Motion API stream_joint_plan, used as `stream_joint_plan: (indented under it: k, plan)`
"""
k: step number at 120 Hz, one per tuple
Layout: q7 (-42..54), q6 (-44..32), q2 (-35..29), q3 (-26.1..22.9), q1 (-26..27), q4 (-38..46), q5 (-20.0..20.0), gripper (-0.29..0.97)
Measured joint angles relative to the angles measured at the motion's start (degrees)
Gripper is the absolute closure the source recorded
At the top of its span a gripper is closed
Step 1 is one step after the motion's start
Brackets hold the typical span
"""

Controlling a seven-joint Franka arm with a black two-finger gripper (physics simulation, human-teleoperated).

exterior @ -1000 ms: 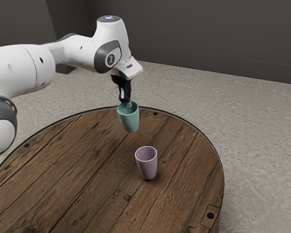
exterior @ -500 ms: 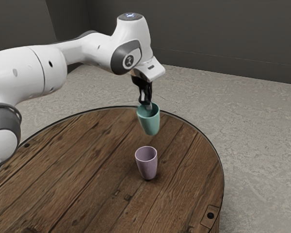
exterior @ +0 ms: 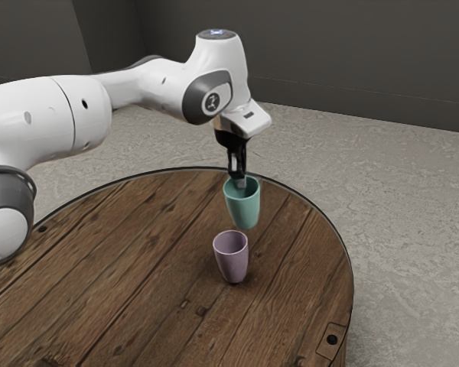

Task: Place the left cup onto the right cup

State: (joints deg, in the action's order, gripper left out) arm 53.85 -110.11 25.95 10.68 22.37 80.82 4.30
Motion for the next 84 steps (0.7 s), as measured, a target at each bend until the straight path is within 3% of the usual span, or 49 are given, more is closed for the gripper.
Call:
stream_joint_plan:
  k: [84]
  plan:
    - [-5.49,2.6,-2.64,-1.92,-1.36,5.45,0.55,0.79]
